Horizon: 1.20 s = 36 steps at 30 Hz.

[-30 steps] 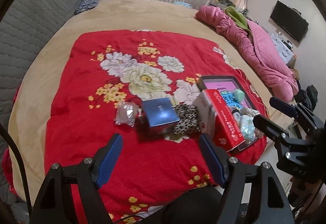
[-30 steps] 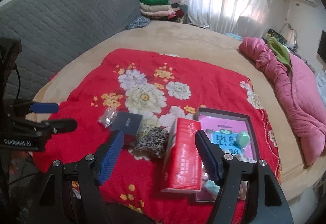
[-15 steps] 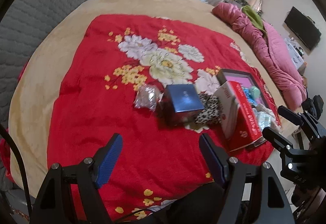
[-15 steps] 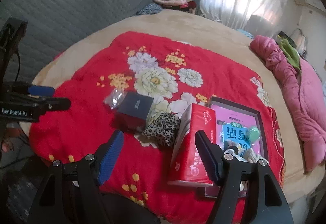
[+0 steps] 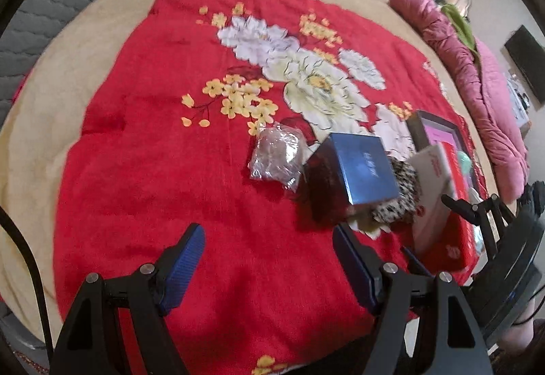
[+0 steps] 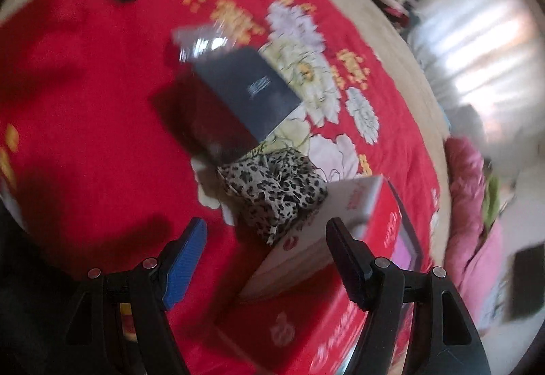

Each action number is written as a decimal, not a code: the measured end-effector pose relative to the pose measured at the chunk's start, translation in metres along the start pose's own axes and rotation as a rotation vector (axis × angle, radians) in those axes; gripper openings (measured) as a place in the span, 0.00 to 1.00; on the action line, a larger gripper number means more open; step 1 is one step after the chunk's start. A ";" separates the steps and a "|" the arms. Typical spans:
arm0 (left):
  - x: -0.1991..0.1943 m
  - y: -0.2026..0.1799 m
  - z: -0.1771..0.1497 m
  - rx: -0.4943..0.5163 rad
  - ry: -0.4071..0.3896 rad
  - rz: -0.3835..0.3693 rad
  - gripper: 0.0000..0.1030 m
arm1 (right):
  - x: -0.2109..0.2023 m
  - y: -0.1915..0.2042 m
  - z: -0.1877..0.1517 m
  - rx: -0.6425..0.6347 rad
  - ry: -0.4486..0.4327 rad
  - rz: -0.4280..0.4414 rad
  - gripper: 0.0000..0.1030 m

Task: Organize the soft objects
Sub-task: 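Grasp the clear plastic bag with left tool while right tool grasps the leopard-print scrunchie, then carry the plastic bag with left tool while right tool carries the scrunchie over the box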

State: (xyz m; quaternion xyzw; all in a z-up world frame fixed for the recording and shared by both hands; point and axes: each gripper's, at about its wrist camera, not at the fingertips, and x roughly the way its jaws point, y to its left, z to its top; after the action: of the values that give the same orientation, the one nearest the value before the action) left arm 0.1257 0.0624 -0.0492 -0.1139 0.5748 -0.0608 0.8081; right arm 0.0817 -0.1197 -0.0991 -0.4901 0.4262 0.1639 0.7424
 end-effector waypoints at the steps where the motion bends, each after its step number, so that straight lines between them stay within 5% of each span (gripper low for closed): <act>1: 0.006 0.000 0.005 -0.002 0.006 0.001 0.74 | 0.006 0.001 0.002 -0.025 0.008 -0.006 0.72; 9: 0.057 -0.004 0.042 0.028 0.072 0.071 0.74 | 0.048 -0.004 0.020 -0.114 0.064 -0.018 0.69; 13: 0.070 -0.002 0.052 0.015 0.084 0.073 0.74 | 0.065 -0.004 0.026 -0.126 0.105 -0.009 0.37; 16: 0.082 -0.002 0.057 0.011 0.103 0.081 0.74 | 0.067 -0.010 0.029 -0.091 0.099 -0.018 0.21; 22: 0.101 -0.007 0.060 -0.004 0.112 0.036 0.70 | 0.045 -0.056 0.023 0.230 -0.013 0.128 0.12; 24: 0.103 -0.008 0.061 -0.021 0.112 -0.006 0.49 | 0.035 -0.072 0.016 0.334 -0.050 0.178 0.11; 26: 0.103 -0.009 0.060 -0.041 0.117 -0.045 0.41 | 0.025 -0.086 0.008 0.441 -0.089 0.246 0.11; 31: 0.088 -0.018 0.056 -0.008 0.083 -0.017 0.39 | -0.007 -0.117 -0.013 0.675 -0.205 0.389 0.11; 36: 0.046 -0.017 0.049 -0.040 -0.003 -0.010 0.39 | -0.035 -0.133 -0.029 0.786 -0.268 0.414 0.11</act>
State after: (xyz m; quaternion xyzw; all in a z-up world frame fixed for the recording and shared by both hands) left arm 0.1876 0.0411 -0.0715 -0.1331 0.5740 -0.0530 0.8062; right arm 0.1360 -0.2008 0.0027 -0.0507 0.4454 0.1966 0.8720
